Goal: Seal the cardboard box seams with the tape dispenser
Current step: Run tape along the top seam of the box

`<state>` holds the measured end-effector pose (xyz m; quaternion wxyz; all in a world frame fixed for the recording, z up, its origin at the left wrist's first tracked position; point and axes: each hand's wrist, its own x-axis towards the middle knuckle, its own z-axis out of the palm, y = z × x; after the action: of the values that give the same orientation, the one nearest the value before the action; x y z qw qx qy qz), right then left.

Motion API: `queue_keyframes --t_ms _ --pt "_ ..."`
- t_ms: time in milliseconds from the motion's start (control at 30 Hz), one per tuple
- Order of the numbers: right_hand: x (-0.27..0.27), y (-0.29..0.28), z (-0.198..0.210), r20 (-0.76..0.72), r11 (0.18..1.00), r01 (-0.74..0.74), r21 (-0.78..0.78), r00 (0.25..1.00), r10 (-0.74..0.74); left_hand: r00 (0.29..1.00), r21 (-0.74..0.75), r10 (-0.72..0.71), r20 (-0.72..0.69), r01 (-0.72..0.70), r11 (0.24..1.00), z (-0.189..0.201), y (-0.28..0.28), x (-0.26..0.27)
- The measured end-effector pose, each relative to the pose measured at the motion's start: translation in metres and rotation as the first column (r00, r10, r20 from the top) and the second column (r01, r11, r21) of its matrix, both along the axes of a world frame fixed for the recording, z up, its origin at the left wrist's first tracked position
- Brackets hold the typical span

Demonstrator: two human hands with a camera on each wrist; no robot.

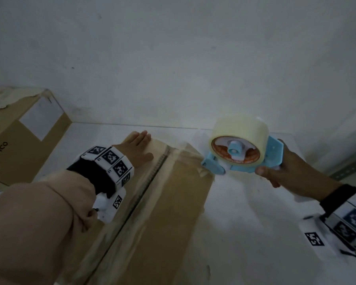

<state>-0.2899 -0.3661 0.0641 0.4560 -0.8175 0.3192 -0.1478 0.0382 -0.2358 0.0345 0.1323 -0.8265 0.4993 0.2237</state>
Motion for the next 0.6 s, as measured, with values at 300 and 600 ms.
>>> queue_keyframes --t_ms 300,600 --pt "-0.021 0.001 -0.011 0.005 0.999 0.032 0.003 0.999 -0.032 0.999 -0.063 -0.027 0.022 0.028 0.998 0.006 0.002 -0.009" --pt "-0.031 -0.004 -0.014 -0.002 0.999 0.022 -0.026 1.000 -0.022 0.980 0.088 -0.163 0.112 0.154 0.984 0.011 -0.001 -0.011"
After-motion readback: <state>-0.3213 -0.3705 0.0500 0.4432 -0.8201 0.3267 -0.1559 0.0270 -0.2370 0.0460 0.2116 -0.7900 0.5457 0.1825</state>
